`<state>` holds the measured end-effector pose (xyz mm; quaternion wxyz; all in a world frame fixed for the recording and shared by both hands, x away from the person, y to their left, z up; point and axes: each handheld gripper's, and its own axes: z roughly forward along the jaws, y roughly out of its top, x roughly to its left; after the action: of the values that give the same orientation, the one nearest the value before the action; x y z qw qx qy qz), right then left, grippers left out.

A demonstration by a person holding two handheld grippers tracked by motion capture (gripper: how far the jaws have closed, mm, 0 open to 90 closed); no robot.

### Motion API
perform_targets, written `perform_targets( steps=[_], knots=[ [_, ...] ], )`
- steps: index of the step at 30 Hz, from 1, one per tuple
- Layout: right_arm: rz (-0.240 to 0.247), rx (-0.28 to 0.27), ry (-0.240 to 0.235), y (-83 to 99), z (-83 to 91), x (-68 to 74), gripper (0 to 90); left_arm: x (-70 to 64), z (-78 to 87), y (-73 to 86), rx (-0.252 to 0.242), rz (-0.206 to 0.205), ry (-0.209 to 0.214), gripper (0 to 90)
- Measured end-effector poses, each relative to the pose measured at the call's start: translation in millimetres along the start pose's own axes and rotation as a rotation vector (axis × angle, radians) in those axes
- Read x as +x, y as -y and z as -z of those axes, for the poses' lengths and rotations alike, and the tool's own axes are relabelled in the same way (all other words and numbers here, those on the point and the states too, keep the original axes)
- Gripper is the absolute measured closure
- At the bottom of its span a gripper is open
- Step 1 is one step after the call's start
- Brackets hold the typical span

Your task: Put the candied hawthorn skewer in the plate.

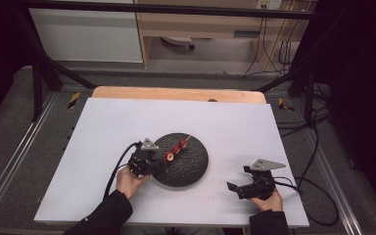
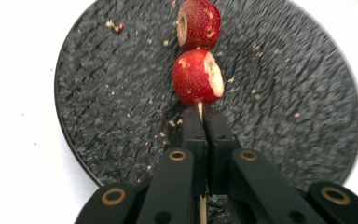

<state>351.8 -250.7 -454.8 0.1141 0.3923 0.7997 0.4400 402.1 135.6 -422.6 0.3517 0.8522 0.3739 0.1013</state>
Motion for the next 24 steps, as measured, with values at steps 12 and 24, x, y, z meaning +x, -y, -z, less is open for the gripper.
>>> perform_targets(
  steps=[12,24],
  knots=[
    [-0.001,-0.001,0.003,1.6,2.5,-1.4,2.0,-6.7,-11.5,1.7,0.035,-0.026,-0.024,87.8],
    [-0.016,0.005,0.005,2.4,2.3,-2.2,1.6,-2.4,3.6,7.3,-0.001,-0.037,-0.07,49.9]
  ],
)
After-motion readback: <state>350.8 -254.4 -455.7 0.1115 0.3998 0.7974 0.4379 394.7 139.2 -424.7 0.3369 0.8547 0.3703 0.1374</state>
